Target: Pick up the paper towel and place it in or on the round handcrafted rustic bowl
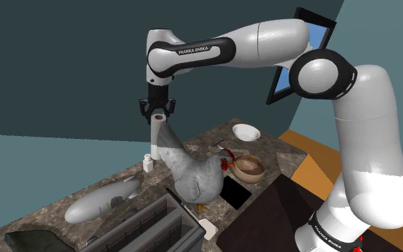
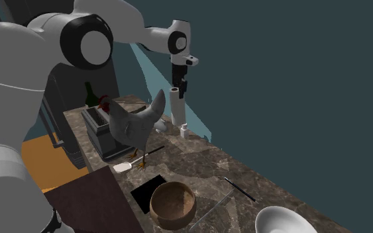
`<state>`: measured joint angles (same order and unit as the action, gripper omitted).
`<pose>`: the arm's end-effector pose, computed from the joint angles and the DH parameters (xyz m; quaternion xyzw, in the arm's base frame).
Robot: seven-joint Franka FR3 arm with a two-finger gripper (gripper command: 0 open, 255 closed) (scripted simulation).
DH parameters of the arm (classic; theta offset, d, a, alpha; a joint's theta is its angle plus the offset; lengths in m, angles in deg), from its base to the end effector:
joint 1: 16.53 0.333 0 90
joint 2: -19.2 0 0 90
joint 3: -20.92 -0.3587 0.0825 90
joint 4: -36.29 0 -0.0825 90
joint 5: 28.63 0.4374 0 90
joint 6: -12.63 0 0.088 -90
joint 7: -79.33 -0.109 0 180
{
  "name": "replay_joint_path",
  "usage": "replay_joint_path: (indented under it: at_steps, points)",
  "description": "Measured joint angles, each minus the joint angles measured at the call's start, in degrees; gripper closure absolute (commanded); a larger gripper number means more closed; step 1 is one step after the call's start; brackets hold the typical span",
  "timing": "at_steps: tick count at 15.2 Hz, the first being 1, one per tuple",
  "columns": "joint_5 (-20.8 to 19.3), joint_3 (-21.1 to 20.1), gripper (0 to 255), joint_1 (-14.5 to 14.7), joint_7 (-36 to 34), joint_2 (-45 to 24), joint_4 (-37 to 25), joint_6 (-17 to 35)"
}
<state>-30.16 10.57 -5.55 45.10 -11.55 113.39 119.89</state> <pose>0.7394 0.2551 0.4386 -0.9921 0.1206 0.0163 0.0290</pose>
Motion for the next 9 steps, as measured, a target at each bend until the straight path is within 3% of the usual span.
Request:
replay_joint_path:
  at_steps: [7,9]
  points:
    - [0.08,-0.09,255,0.11,-0.1,0.59,-4.21,-4.79]
    - [0.59,-0.04,255,-0.96,0.86,3.52,-0.54,-4.08]
